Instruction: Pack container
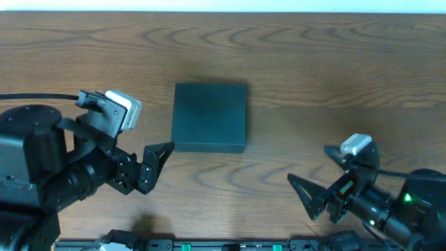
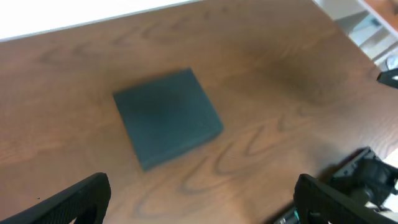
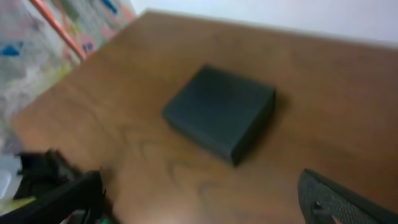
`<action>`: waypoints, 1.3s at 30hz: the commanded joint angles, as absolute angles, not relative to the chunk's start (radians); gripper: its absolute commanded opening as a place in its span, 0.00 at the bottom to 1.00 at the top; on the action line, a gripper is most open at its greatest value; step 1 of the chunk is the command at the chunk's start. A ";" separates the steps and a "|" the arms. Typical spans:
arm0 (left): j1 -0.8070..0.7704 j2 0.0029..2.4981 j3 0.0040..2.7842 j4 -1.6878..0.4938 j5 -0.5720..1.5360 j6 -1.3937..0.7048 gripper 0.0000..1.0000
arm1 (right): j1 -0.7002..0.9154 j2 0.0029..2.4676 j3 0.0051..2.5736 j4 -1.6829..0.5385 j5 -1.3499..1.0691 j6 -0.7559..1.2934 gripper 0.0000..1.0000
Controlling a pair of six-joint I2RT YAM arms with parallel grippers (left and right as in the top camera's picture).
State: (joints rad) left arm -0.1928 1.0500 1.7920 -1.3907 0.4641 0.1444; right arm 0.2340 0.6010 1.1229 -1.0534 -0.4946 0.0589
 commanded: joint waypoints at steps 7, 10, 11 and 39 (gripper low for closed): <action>-0.197 1.053 1.791 -1.407 0.471 0.134 0.95 | 0.241 0.596 1.130 -1.233 -0.505 0.074 0.99; -0.197 1.053 1.791 -1.407 0.471 0.134 0.96 | 0.241 0.596 1.130 -1.251 -0.505 0.074 0.99; -0.197 1.052 1.791 -1.407 0.471 0.133 0.95 | 0.241 0.596 1.130 -1.251 -0.505 0.074 0.99; 0.018 0.286 0.714 -0.854 -0.120 -0.096 0.95 | 0.241 0.596 1.130 -1.251 -0.505 0.074 0.99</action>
State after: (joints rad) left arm -0.0132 0.3588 0.8177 -0.8845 -0.0692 -0.0151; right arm 0.2340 0.5999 1.1248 -1.2499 -0.4984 0.0677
